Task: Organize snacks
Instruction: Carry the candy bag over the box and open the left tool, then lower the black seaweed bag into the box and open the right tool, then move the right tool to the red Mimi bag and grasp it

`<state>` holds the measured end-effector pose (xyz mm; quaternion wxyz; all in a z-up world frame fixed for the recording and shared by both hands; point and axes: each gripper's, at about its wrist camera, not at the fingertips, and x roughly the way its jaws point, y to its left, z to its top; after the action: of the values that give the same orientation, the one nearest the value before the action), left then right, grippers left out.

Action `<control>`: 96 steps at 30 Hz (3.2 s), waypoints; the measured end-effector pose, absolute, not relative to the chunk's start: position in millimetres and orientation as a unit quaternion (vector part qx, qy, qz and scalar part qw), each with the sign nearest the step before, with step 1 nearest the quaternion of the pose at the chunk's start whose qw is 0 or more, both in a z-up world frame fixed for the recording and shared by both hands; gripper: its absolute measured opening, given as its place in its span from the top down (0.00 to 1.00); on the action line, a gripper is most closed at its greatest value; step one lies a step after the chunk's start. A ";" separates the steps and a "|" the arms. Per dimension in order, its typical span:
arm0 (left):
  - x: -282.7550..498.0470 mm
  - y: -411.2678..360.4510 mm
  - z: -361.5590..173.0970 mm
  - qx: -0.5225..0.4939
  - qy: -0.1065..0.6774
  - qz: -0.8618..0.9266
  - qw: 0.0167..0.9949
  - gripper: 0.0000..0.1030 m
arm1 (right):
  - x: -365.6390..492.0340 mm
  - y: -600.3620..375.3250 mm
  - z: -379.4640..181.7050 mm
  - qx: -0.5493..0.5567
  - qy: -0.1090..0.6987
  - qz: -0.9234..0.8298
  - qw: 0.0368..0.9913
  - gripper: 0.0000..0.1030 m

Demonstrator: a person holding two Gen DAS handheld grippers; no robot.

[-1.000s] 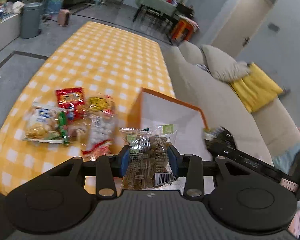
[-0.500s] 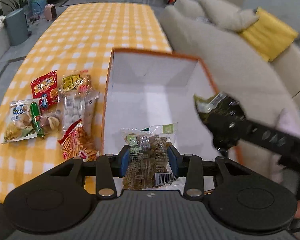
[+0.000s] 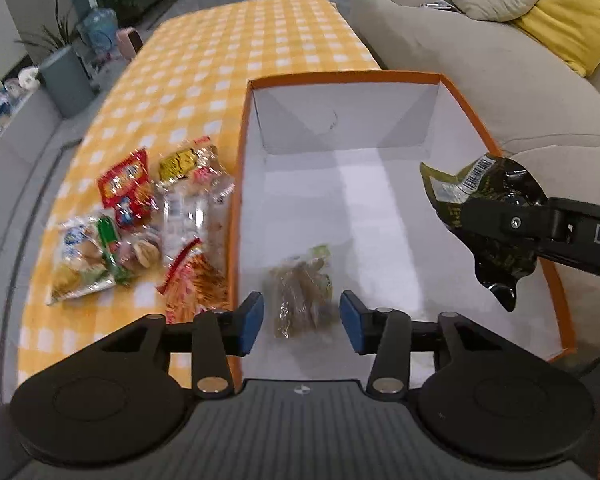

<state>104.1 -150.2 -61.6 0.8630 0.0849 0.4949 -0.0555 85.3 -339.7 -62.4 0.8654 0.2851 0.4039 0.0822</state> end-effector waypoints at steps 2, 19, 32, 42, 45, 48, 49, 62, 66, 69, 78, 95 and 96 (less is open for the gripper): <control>103.0 -146.1 -57.4 0.075 0.499 -0.060 0.862 0.48 | 86.7 -339.3 -63.2 0.284 0.406 0.082 0.865 0.63; 101.9 -44.6 -10.8 -0.022 0.475 -0.037 0.879 0.41 | 120.8 -294.8 -58.6 0.229 0.439 0.104 0.863 0.63; 95.2 -0.3 -35.5 -0.064 0.498 -0.051 0.863 0.40 | 126.9 -231.2 -105.0 0.216 0.539 0.122 0.805 0.63; 96.9 13.7 -39.0 -0.088 0.507 -0.056 0.856 0.40 | 123.1 -229.7 -117.2 0.308 0.546 0.104 0.772 0.63; 97.1 18.2 -37.1 -0.094 0.506 -0.052 0.856 0.39 | 122.3 -229.6 -113.4 0.305 0.545 0.102 0.774 0.55; 97.8 22.9 -35.9 -0.100 0.505 -0.053 0.856 0.39 | 120.9 -232.5 -101.4 0.272 0.543 0.091 0.789 0.48; 97.6 24.3 -35.4 -0.102 0.505 -0.053 0.855 0.40 | 119.6 -229.8 -94.5 0.252 0.537 0.083 0.801 0.42; 96.1 56.9 -19.7 -0.119 0.478 -0.039 0.869 0.35 | 96.3 -212.4 -22.2 0.202 0.448 0.093 0.866 0.15; 97.6 72.3 -20.8 -0.129 0.481 -0.030 0.867 0.35 | 87.7 -189.8 -4.5 0.147 0.417 0.117 0.889 0.12; 99.1 85.7 -20.1 -0.147 0.482 -0.034 0.863 0.35 | 84.9 -165.1 1.0 0.116 0.423 0.153 0.886 0.08; 103.9 136.9 -31.5 -0.168 0.474 -0.006 0.864 0.35 | 62.4 -72.2 -18.5 -0.085 0.363 0.204 0.905 0.08; 125.1 157.8 -77.4 -0.188 0.525 -0.022 0.830 0.35 | 78.1 1.8 -122.9 -0.330 0.345 0.108 0.872 0.08; 126.5 159.0 -79.8 -0.188 0.528 -0.020 0.828 0.35 | 80.8 2.2 -126.0 -0.331 0.349 0.108 0.870 0.08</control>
<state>126.5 159.0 -79.8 0.8282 -0.1881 0.5275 -0.0199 80.8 2.2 -126.0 0.8700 -0.3307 0.3494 0.1078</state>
